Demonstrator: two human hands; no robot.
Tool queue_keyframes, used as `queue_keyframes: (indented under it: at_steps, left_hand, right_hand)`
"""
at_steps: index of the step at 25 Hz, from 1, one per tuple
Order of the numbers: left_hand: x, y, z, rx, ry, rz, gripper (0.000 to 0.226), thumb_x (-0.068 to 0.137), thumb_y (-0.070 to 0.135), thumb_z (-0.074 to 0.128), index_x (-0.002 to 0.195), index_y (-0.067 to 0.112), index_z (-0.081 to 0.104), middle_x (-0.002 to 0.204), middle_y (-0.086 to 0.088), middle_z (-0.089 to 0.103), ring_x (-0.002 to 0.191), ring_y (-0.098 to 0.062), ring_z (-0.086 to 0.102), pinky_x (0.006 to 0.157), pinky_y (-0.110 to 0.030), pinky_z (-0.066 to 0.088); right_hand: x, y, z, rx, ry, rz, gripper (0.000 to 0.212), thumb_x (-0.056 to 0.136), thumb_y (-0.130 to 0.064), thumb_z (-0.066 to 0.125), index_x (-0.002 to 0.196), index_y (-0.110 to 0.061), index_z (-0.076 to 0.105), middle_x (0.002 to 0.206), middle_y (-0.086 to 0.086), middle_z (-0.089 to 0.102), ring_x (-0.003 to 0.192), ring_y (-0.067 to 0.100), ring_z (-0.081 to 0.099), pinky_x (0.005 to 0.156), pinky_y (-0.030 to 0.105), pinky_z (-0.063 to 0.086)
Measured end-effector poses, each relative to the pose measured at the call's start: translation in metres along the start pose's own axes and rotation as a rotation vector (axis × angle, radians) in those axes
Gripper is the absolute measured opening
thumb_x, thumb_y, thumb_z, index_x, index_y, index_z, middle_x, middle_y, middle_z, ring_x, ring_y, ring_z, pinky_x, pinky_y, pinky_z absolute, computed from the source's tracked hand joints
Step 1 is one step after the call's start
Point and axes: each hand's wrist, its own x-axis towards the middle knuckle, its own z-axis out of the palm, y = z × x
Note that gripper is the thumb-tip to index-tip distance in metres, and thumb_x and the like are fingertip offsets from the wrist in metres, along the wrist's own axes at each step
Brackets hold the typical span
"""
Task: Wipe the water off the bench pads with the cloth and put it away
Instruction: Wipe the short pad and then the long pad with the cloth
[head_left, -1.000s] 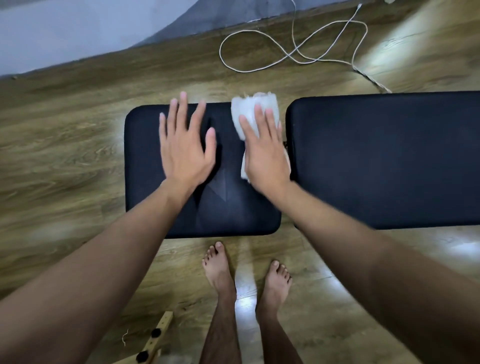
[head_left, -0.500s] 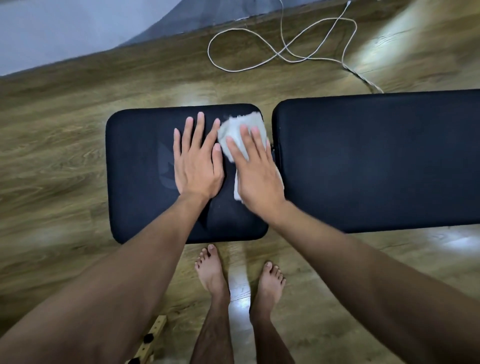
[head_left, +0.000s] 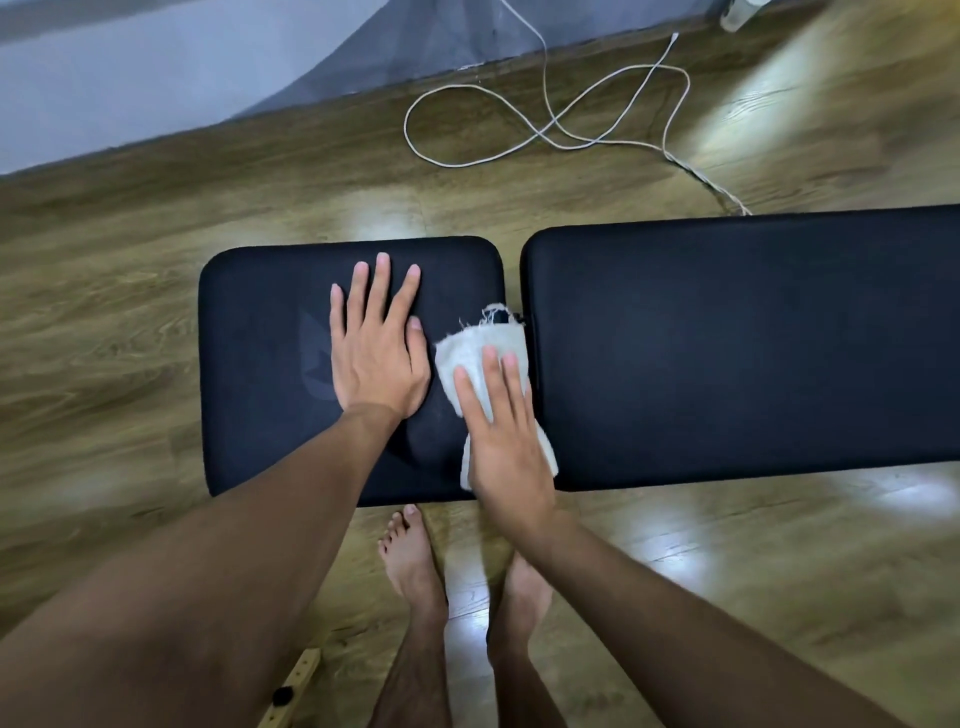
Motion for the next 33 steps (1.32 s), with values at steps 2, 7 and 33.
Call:
queue_keyframes:
  at_steps: [2,7,33]
  left_hand:
    - [0.0,0.002,0.0,0.001,-0.007,0.0,0.057,0.1,0.03,0.029,0.157,0.029,0.032,0.168,-0.003,0.022,0.156,-0.023,0.013,0.127,-0.047,0.008]
    - [-0.002,0.008,-0.001,0.021,0.013,0.006,0.056,0.102,0.03,0.028,0.157,0.02,0.034,0.167,-0.011,0.021,0.156,-0.029,0.015,0.127,-0.05,0.009]
    - [0.005,0.062,0.027,0.074,0.019,0.047,0.065,0.097,0.041,0.037,0.16,0.028,0.024,0.169,-0.007,0.013,0.157,-0.025,0.008,0.127,-0.049,0.006]
  right_hand:
    - [-0.017,0.003,-0.001,0.019,0.009,-0.013,0.086,0.079,0.018,0.051,0.156,-0.013,0.028,0.165,0.015,0.006,0.154,0.035,0.004,0.119,0.054,0.028]
    - [-0.009,0.039,-0.037,0.033,0.182,-0.07,0.065,0.089,0.01,0.047,0.151,-0.009,0.038,0.159,0.024,0.026,0.151,0.037,0.018,0.112,0.054,0.038]
    - [0.004,0.086,-0.051,-0.133,0.101,0.087,0.061,0.098,-0.011,0.05,0.156,-0.018,0.03,0.164,0.015,0.018,0.154,0.031,0.01,0.123,0.052,0.02]
